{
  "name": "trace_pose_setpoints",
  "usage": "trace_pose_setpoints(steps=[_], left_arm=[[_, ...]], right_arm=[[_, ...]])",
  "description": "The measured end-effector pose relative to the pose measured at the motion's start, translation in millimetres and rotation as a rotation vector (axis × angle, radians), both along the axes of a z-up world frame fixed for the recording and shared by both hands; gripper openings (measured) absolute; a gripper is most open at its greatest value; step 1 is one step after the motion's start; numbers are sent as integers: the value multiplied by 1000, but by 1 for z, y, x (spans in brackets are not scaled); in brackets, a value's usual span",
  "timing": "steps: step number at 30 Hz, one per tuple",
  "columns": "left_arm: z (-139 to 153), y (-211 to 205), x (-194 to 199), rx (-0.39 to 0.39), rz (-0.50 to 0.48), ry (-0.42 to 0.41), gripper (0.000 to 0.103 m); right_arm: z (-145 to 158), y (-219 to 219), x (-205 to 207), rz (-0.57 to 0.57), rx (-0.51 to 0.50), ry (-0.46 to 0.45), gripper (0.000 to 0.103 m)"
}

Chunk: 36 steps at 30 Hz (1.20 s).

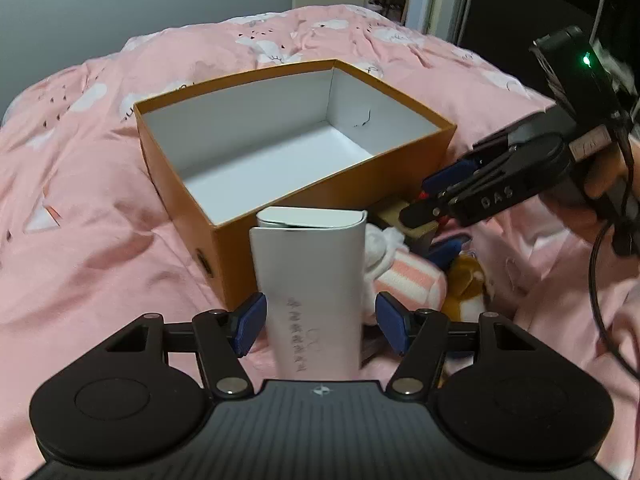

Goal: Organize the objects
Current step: 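Carry the glasses case upright with the left gripper while the right gripper reaches the gold box, then grasp the small gold box with the right gripper and lift it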

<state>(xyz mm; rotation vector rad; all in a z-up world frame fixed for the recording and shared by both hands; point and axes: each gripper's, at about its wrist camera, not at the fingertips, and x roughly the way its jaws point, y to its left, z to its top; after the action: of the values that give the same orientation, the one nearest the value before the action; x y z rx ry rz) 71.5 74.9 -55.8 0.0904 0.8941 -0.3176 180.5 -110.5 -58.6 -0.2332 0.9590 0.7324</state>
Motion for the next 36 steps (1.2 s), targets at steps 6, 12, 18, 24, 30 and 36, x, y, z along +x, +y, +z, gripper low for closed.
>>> trace_pose_setpoints(steps=[6,12,18,24,30,36], left_arm=[[-15,-15,11,-9,69,-16,73],[-16,-14,14,36,-13,-16,75],[-32,-11,23,16,-63,35,77],[-33,-12,21,-4,-61,19,74],[-33,-15,18,14,-59,-2,74],[-38,-9,25,-53,-44,22,76]], right_arm=[[-4,0,1,-9,-11,14,61],[-4,-1,3,-7,-14,11,62],[-6,-2,14,-23,-8,42,68],[-14,4,27,-43,-1,96,68],[-24,8,55,-113,-6,284,65],[-35,6,81,-191,25,439,59]])
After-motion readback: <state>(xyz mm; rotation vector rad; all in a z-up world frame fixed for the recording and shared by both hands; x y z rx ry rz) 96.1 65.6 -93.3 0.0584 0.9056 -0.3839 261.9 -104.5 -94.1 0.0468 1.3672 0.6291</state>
